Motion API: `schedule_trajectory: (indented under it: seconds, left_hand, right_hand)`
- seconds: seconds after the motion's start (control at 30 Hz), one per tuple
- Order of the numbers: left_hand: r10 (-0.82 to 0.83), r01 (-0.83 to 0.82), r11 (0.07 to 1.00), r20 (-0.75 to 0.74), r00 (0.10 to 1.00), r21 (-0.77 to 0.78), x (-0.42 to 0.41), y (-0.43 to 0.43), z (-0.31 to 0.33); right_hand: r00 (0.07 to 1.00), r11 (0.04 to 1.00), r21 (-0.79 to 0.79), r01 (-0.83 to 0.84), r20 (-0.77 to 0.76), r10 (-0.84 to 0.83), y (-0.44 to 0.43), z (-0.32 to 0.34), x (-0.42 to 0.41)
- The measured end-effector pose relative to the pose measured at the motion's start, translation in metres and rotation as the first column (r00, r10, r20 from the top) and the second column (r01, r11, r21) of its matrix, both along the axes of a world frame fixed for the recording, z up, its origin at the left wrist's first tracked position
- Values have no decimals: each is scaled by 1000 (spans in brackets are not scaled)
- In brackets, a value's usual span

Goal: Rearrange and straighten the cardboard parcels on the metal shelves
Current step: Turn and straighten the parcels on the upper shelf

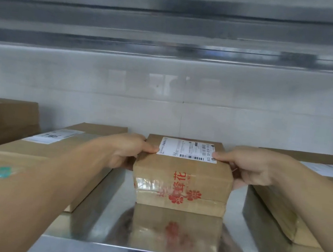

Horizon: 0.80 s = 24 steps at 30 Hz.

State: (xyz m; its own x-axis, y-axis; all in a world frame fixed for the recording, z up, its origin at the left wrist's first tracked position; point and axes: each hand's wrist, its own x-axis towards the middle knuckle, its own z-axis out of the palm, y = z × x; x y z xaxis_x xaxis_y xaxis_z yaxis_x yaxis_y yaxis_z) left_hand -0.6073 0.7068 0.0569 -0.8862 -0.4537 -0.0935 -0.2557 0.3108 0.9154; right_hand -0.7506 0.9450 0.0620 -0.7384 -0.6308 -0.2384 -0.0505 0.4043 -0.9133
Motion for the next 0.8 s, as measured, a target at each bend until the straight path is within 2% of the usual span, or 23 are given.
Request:
schedule_trajectory:
  seconds: [0.13,0.27,0.47,0.6,0.8]
  left_hand:
    - [39,-36,999,-162,986,21,12,0,-2]
    - [84,-60,993,-241,967,105,21,5,-8]
    - [166,-74,954,-304,938,291,26,23,-3]
    - [225,-136,934,-248,942,331,25,30,0]
    - [155,-137,979,-123,980,149,15,24,7]
  right_hand:
    - [999,988,-156,-4,-32,-1,4,0,12]
    - [999,957,-288,33,-19,-40,4,-5,23]
    - [975,894,-389,221,84,-205,0,-2,39]
    - [968,900,-358,250,71,-241,-1,-1,45]
    - [980,957,-216,193,-13,-200,1,4,41]
